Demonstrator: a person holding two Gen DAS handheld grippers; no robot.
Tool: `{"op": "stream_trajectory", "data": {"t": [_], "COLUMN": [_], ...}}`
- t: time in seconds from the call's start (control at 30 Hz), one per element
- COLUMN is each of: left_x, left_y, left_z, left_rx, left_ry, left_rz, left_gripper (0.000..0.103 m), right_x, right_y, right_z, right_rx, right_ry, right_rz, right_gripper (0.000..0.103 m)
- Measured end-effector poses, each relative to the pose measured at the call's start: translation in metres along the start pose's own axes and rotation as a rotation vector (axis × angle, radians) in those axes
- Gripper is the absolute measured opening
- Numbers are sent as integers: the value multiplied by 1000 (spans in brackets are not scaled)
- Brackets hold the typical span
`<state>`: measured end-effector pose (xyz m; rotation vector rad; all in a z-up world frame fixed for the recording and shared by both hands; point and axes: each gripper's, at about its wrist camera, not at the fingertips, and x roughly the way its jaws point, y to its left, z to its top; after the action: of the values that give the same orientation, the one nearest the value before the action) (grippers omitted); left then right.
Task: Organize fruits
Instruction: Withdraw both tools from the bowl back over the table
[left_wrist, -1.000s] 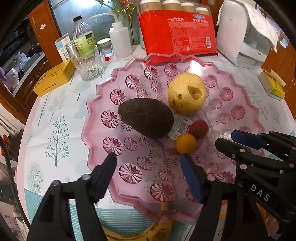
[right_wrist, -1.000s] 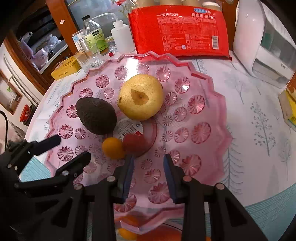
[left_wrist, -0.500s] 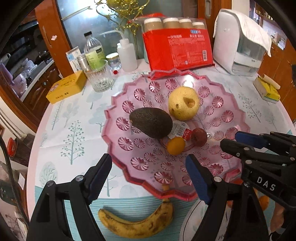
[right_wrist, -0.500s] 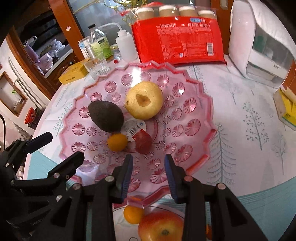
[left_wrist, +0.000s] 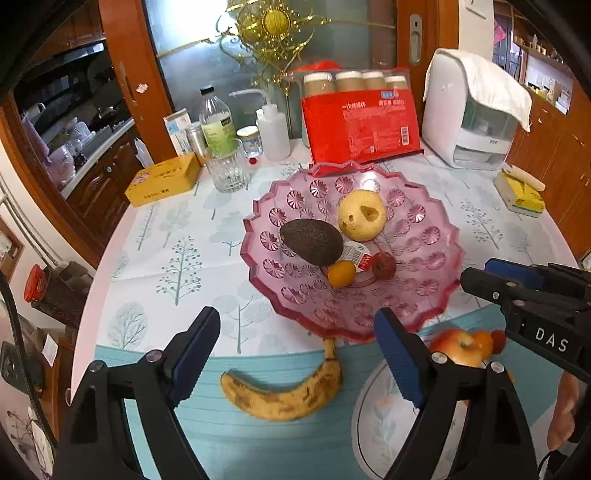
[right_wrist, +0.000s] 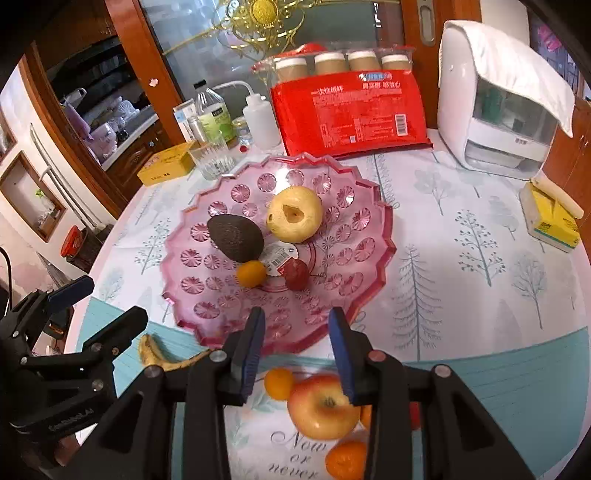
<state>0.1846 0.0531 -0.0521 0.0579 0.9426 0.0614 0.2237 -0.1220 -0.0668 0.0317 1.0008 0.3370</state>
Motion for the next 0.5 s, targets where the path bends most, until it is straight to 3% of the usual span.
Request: {"op": "stream_trajectory", "data": {"t": [0.5], "left_x": [-79], "left_y": [-12], "left_z": [-46], "left_rx": [-61], "left_ry": [-42], "left_rz": [0], "left_gripper": [88], "right_x": [-76], "right_y": [3], "right_z": [-40], "right_rx": [-53], "right_ry": [-68], "right_rz": [14], "right_gripper": [39]}}
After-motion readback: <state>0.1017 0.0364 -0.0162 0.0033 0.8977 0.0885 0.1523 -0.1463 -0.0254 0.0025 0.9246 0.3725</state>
